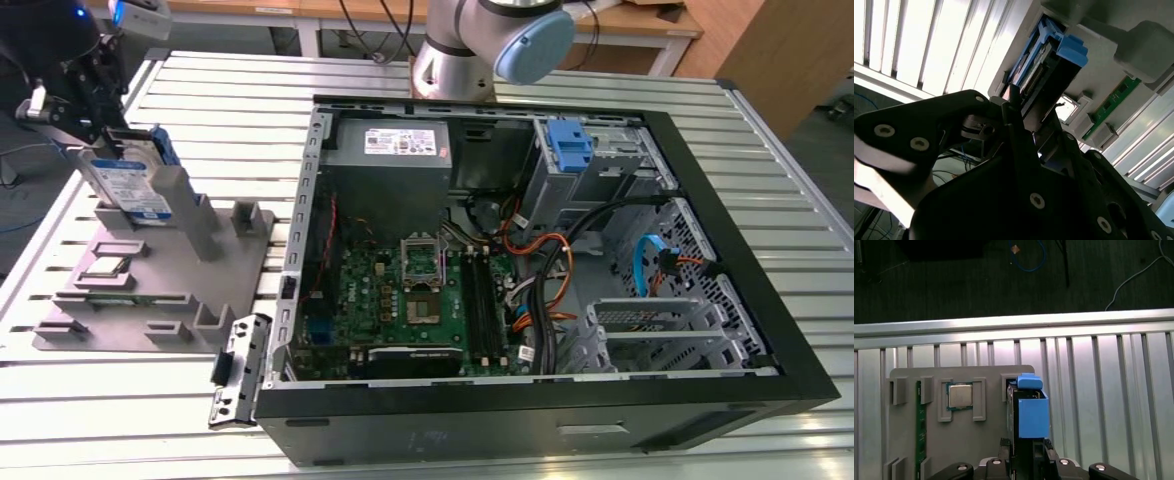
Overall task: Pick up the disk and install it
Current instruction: 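Pick up the disk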
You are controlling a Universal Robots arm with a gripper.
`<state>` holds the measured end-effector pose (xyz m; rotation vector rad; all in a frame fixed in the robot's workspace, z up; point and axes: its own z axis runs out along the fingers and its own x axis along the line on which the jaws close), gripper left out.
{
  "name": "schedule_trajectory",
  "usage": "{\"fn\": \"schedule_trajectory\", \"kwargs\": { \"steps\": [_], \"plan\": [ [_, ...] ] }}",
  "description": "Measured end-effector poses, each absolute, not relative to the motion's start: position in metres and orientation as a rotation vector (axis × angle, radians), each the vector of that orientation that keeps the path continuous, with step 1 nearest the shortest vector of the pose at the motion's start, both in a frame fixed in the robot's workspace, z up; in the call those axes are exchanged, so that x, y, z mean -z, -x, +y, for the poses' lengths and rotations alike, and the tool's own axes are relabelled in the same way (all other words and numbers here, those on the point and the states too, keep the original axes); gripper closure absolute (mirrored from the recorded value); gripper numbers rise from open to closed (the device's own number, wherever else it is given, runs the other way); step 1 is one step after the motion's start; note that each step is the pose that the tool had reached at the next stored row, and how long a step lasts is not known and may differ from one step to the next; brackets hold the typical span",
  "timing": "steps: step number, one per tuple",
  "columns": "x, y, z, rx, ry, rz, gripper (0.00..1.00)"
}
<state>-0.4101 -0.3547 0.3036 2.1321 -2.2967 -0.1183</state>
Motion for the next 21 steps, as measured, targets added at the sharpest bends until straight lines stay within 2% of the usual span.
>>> {"fn": "schedule_trajectory", "kwargs": {
  "steps": [21],
  "plan": [
    [-0.3032,0.4100,-0.3548,0.118,-2.181,-2.248,0.65]
  ]
}}
